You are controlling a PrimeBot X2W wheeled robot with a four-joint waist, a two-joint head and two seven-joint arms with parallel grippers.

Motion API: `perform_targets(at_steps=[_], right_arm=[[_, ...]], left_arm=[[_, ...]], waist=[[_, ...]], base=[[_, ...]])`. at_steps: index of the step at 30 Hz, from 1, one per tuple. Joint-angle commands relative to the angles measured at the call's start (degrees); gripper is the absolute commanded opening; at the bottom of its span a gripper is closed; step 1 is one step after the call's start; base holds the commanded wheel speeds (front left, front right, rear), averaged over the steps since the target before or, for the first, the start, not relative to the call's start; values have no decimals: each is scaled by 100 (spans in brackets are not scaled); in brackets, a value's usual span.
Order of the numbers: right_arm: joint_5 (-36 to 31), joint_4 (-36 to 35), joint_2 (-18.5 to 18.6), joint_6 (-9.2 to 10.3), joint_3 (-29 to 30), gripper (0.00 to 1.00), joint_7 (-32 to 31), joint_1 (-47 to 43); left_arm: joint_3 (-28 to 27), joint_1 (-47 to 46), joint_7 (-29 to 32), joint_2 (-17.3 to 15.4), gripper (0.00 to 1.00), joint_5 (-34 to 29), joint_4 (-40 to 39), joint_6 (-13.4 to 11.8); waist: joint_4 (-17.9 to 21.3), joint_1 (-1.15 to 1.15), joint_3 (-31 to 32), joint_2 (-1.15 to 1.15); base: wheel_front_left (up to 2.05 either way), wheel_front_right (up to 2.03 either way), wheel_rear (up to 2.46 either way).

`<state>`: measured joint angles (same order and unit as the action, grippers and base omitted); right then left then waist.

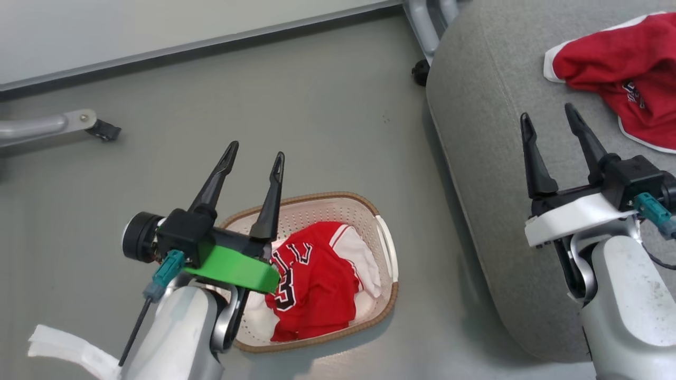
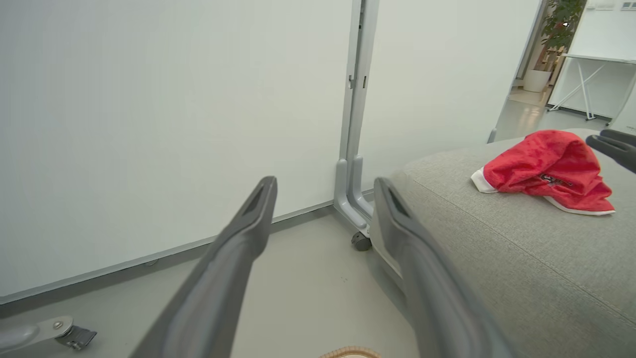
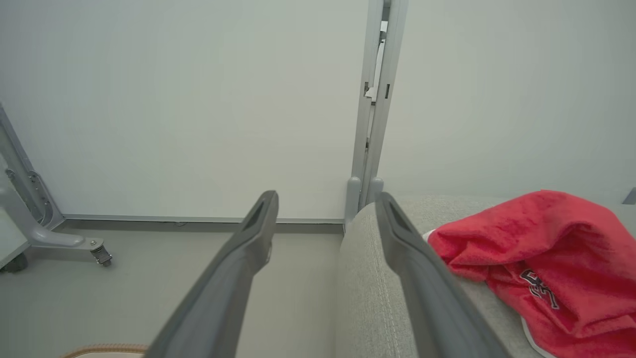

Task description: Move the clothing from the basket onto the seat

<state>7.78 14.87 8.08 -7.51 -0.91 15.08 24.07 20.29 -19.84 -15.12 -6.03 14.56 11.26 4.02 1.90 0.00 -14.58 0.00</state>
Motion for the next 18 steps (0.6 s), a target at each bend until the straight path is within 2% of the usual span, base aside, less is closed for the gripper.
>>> perform_targets(at_steps=[1,10,18], right_arm=[[-2,-70,-21,4,-6,100,14,-167],[-104,-440,-266,4,-89,100,14,-775],[-193,-695,-415,4,38,100,14,-1348]], left_arm=[[-109,153,-4,28,100,-15,-31,-27],[-824,683,-4,112,100,-129,-73,13],[-1285,1164,-5,163,100,-270,-117,60]], waist=[[-359,0,347,0],[-748,0,788,0],[-909,0,1097,0]], base=[[0,0,0],[0,0,0],[0,0,0]])
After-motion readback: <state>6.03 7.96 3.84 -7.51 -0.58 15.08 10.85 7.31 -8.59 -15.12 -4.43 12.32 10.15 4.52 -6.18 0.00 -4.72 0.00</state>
